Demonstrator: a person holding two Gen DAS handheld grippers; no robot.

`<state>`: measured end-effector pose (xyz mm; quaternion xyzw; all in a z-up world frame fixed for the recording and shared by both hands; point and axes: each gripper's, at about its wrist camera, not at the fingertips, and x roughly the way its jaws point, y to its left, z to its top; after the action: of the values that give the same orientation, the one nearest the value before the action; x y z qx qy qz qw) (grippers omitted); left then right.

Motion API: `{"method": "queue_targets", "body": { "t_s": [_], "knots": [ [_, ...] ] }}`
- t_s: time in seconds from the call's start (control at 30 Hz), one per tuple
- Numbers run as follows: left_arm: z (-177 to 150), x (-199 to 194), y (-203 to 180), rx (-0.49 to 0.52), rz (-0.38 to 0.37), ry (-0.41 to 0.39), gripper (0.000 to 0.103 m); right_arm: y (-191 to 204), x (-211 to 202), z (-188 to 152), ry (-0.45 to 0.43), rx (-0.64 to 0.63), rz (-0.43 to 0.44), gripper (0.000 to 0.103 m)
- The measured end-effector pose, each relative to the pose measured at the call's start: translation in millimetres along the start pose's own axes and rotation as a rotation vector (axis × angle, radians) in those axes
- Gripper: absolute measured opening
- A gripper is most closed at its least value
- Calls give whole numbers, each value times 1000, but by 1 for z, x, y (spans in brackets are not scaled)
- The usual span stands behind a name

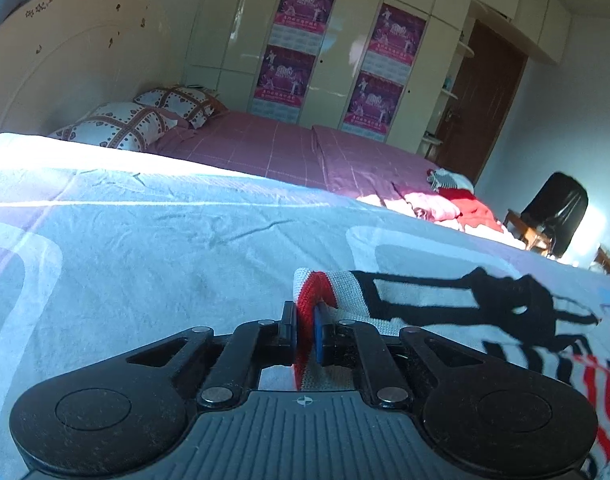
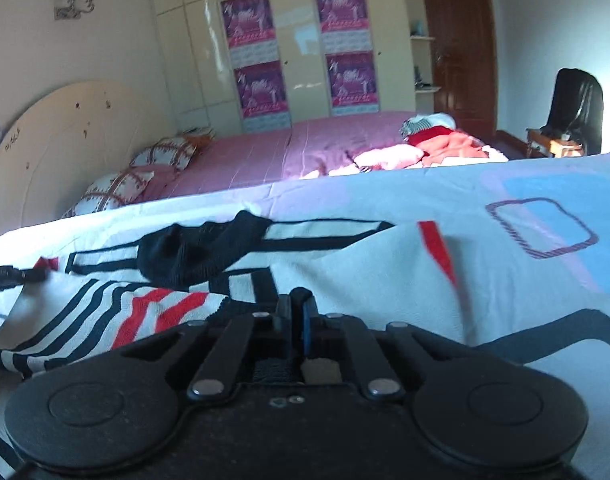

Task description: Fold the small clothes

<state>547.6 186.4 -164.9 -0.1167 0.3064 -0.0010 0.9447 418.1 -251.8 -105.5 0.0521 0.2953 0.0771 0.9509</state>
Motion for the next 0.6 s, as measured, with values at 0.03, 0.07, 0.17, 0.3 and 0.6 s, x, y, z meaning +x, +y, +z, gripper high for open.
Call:
{"method": "queue_targets", "body": {
  "t_s": [0.03,0.07,0.17,0.3,0.6],
  "knots": [
    [-4,6,-1,11,8,10,8,-1,8,-4,38,0,-8,6],
    [-4,7,0,4,6,3,8,-3,23,-11,97,-1,-30,6],
    [-2,8,-1,8,8,9,9,-3,22,-14,69,-1,-28,6],
    [1,-1,6,-6,68,-3,53,-12,17,-11,63,40,-12,23],
    [-16,-62,-81,159,-39,-108,54,32,8,1,16,-14,121,20]
  ]
}}
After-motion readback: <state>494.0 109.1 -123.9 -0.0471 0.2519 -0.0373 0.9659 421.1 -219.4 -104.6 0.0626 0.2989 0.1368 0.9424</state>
